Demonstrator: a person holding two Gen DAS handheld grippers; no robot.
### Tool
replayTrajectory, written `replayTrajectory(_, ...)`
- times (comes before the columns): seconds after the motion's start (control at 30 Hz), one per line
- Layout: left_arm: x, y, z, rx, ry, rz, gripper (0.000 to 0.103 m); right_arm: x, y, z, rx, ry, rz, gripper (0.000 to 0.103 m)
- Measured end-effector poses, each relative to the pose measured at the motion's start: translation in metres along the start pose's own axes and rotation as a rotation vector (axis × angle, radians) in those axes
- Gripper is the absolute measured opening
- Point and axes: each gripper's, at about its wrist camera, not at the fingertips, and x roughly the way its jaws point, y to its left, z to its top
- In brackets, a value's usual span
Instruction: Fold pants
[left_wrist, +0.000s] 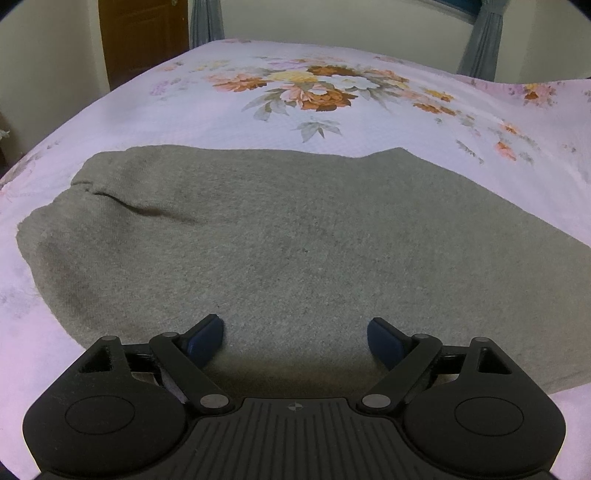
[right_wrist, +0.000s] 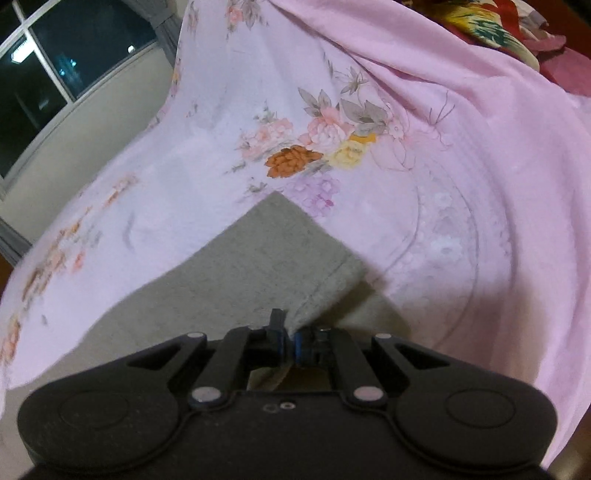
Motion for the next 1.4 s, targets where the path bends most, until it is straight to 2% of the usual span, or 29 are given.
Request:
replayTrajectory(0.07,-0.001,0.001,0.0,0.0,0.001,0.0,0.086,-0.008,0.001,-0.002,0.013,-0.02,0.025,0.005)
replayTrajectory(0.23,-0.001,0.001,-0.002,0.005,-0.004,0.005,0.086,-0.011,-0.012,-0.011,0.005,0.002,0.034,0.006)
replayTrajectory(0.33,-0.002,0.0,-0.002,0.01,-0.006,0.013,0.086,-0.003,0.001,-0.01,-0.111,0.025,-0.03,0.008)
replayTrajectory(0.4,-0.003,0.001,-0.003,0.009,-0.008,0.009,0.086,-0.006,0.005,-0.007,-0.12,0.005,-0.05,0.019)
replayTrajectory(0.5,-0.005,0.003,-0.005,0.023,-0.016,0.015,0.086,-0.019,-0.002,-0.004,-0.059,-0.033,-0.065,0.03)
replayTrajectory(0.57,-0.007,0.002,-0.004,0.026,-0.02,0.014,0.086,-0.031,0.0,-0.004,-0.074,-0.07,-0.084,0.03)
replayTrajectory(0.63,-0.011,0.001,0.0,0.008,-0.026,-0.005,0.086,-0.041,0.013,-0.004,-0.14,-0.117,-0.106,0.03)
replayTrajectory(0.7,-0.015,-0.007,0.006,-0.004,-0.04,-0.046,0.086,-0.044,0.028,-0.003,-0.167,-0.138,-0.067,0.032)
replayTrajectory(0.8,-0.013,-0.029,0.015,0.023,-0.057,-0.087,0.086,-0.031,0.06,-0.003,-0.234,-0.097,-0.001,0.033)
replayTrajectory(0.9,-0.001,-0.056,0.018,0.053,-0.034,-0.133,0.086,-0.01,0.093,-0.015,-0.292,-0.03,0.052,0.031)
replayTrajectory(0.97,0.009,-0.072,0.014,0.101,-0.003,-0.125,0.086,0.004,0.108,-0.028,-0.328,0.023,0.067,0.031)
replayTrajectory(1.03,0.009,-0.079,0.004,0.162,-0.013,-0.098,0.086,0.014,0.112,-0.049,-0.36,0.101,0.069,0.032)
replayTrajectory(1.07,0.006,-0.075,-0.002,0.161,-0.011,-0.105,0.087,0.015,0.112,-0.06,-0.373,0.125,0.073,0.033)
replayTrajectory(1.13,-0.002,-0.066,-0.012,0.155,-0.013,-0.12,0.087,0.005,0.111,-0.084,-0.433,0.103,0.07,0.033)
replayTrajectory(1.2,-0.012,-0.059,-0.023,0.163,-0.024,-0.124,0.086,-0.005,0.106,-0.093,-0.45,0.1,0.077,0.033)
replayTrajectory(1.3,-0.016,-0.059,-0.023,0.171,-0.02,-0.116,0.086,-0.008,0.108,-0.084,-0.444,0.12,0.079,0.034)
replayTrajectory(1.4,-0.017,-0.068,-0.006,0.142,-0.023,-0.139,0.086,-0.009,0.132,-0.072,-0.434,0.095,0.138,0.034)
